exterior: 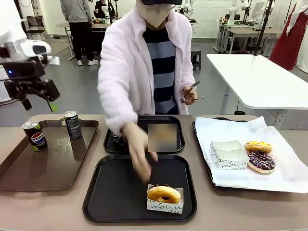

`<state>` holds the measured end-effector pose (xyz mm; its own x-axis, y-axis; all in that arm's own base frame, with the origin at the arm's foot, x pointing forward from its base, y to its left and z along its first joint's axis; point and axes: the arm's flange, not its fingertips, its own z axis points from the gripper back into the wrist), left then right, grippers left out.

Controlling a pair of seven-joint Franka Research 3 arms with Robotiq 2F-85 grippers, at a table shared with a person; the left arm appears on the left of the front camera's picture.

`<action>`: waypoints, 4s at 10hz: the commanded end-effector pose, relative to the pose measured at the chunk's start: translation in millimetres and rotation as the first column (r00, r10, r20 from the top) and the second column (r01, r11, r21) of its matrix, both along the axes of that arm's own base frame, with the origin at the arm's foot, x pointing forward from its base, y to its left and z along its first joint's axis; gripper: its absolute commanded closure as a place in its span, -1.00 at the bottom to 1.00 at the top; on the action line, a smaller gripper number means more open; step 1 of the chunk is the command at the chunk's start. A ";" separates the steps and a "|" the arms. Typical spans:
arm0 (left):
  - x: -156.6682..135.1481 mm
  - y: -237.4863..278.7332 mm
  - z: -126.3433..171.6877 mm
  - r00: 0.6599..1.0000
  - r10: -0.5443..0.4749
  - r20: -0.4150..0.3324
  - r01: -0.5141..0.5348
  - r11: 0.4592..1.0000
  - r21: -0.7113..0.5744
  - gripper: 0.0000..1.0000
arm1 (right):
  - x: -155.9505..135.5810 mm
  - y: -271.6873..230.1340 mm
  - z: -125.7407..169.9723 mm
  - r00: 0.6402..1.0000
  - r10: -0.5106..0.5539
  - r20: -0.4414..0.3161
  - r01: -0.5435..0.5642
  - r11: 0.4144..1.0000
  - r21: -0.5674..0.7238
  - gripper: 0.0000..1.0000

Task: Set up donuts and drinks on trays.
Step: Pick up one Pepsi coke from the Handle tray and place it on the Flat Tray without a Pepsi coke.

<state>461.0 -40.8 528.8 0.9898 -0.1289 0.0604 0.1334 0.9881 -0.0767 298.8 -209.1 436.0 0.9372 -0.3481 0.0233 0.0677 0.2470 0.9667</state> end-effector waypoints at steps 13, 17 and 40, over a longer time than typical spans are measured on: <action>70.0 82.3 -27.6 0.989 0.132 -0.074 -0.130 0.991 0.035 -1.00 | 1.9 0.5 0.8 1.000 -0.004 0.023 0.004 1.000 0.013 -1.00; 44.2 105.8 -85.2 0.994 0.067 0.086 -0.067 0.998 0.005 -1.00 | 1.9 0.5 0.8 1.000 -0.004 0.023 0.004 1.000 0.013 -1.00; 38.2 77.8 -104.3 0.995 0.097 0.011 -0.098 0.995 0.033 1.00 | 1.9 0.5 0.8 1.000 -0.004 0.023 0.004 1.000 0.013 -1.00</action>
<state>505.4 37.6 400.0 0.9947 -0.0582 0.0853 0.0611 0.9976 -0.0314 298.8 -209.1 436.0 0.9373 -0.3476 0.0239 0.0670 0.2473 0.9666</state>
